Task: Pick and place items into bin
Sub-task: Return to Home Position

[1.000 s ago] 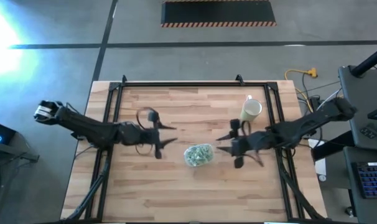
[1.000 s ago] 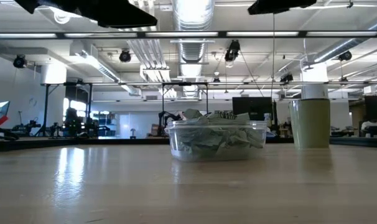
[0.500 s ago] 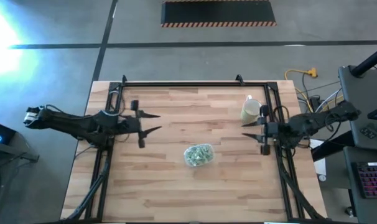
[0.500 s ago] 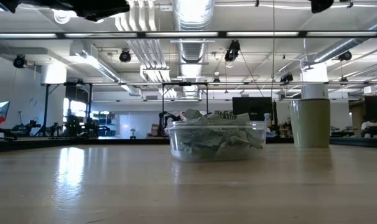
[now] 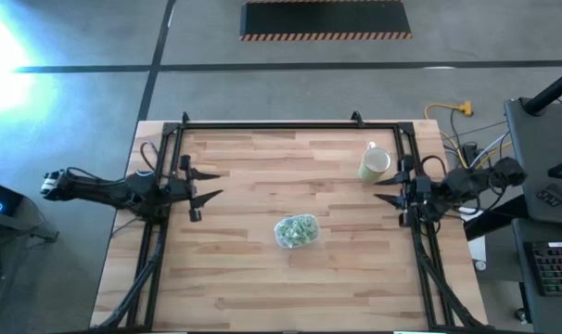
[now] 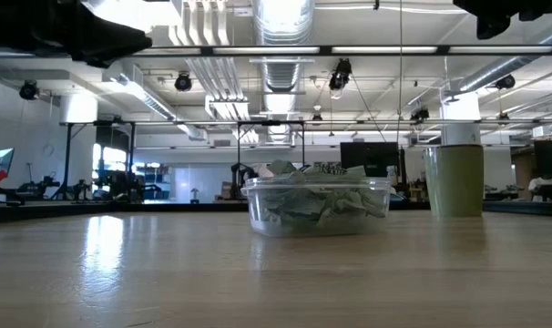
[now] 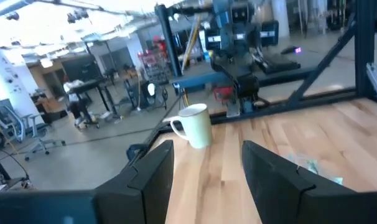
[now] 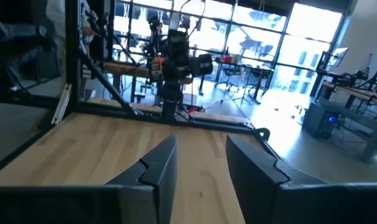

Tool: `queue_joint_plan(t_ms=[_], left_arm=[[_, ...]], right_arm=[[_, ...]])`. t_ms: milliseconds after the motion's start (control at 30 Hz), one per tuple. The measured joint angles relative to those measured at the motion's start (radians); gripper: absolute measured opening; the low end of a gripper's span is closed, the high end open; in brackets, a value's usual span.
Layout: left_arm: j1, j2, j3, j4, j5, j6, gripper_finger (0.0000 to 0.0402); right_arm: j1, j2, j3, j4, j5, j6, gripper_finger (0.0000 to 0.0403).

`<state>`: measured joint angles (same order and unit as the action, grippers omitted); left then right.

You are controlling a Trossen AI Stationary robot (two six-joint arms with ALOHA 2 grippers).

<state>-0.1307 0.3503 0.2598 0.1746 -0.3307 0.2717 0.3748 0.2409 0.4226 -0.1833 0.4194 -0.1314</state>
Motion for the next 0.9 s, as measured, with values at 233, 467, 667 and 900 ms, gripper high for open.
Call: queue_joint_plan(t_ms=[233,467,667,900], left_arm=[[0.0,-0.209,-0.102,0.012,-0.003,-0.003,0.0173],[0.0,-0.318,-0.16,-0.003,0.0,0.019,0.0173],[0.0,-0.306,-0.157,-0.006,0.001,0.022,0.0173],[0.0,-0.32,-0.159,0.001,0.001,0.023,0.0173]], right_arm=[[0.0,-0.088,-0.019,-0.063,0.065,0.015,0.0119],[0.0,-0.187,-0.047,-0.163,0.074,0.077,0.0118],[-0.001,-0.241,-0.11,-0.111,-0.031,0.054,0.0116],[-0.003,-0.218,-0.205,0.047,-0.245,0.004,0.0114]])
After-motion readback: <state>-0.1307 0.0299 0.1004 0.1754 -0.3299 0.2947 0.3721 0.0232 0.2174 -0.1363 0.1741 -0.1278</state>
